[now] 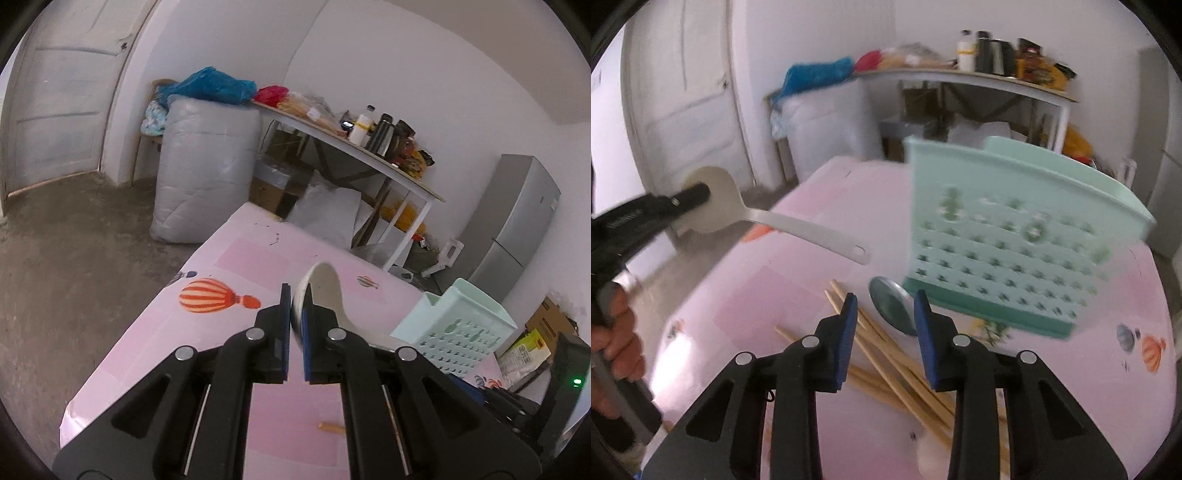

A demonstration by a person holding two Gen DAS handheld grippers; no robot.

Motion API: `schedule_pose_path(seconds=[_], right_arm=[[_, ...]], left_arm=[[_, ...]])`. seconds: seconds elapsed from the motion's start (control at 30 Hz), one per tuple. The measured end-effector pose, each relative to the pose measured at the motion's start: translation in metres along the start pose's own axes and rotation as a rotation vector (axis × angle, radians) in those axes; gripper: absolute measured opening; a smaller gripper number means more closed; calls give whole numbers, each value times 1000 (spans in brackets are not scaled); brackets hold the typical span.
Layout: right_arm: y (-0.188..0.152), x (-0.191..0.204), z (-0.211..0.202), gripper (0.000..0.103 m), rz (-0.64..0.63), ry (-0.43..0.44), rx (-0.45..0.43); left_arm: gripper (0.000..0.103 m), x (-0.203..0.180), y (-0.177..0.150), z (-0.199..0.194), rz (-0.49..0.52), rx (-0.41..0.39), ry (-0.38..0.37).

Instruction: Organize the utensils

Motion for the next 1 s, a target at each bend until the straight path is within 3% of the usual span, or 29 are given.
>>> schedule_pose_path(seconds=[0.23,0.43,0.6,0.77,1.0], right_arm=[[-9,15,37,23,-110,-77,93],[-13,15,51,9,-128,-134,98],[-3,19,43,6,-129,-130,44],[8,9,5,4,-95,-104,-39],[24,-18,-51,3,-8,-84,-164]], left_arm=[[4,19,-7,2,-27,3,13],[4,24,-9,2,-36,3,18],[4,22,-7,-1,-32,-7,21],[4,17,5,-14,-26,-47,15],[4,-7,45,-40,24,-163,-39]])
Point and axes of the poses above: each gripper's, at about its wrist camera, not at the fingertips, and z roughly the way its jaws point, x to its left, y to its top, the point moved 7 cm from there along z, roughly the way its jaws point, and after that the axes turned 10 degrees about z, right-handed, at the moved point
